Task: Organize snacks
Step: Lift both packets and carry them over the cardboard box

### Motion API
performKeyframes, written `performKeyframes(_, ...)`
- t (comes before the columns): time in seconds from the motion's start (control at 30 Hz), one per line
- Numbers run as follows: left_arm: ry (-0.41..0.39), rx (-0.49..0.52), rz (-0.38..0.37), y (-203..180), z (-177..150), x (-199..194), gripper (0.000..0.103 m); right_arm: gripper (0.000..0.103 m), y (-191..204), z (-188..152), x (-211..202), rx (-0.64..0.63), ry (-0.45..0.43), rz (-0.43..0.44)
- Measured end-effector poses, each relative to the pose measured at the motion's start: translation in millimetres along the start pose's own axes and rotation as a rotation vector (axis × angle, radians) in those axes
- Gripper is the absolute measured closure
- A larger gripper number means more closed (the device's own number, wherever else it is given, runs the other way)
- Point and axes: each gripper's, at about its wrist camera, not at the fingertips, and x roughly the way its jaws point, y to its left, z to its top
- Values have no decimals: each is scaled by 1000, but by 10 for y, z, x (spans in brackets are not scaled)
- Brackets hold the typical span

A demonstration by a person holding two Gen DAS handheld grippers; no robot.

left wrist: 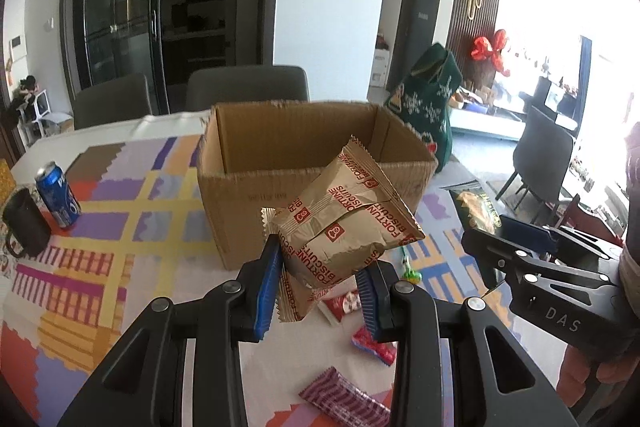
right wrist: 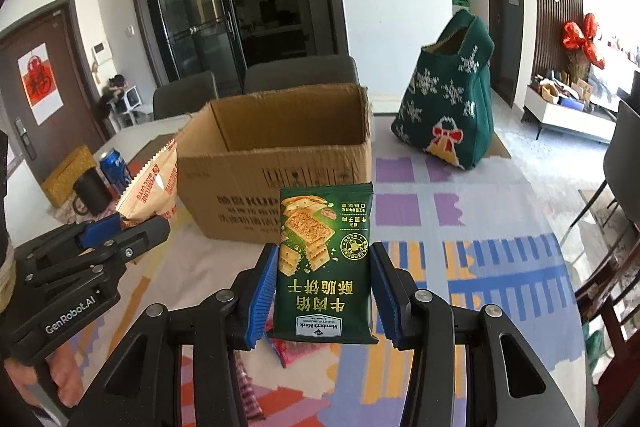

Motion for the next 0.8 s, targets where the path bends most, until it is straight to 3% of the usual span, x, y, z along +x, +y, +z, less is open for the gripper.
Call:
performKeyframes(0.5,-89,31,21,68,501,-25,68,57,46,546,-10,-7,-85,31)
performKeyframes(0.8,-98,25,38,181,737,123,68,57,104,839,82,-26,-123,35)
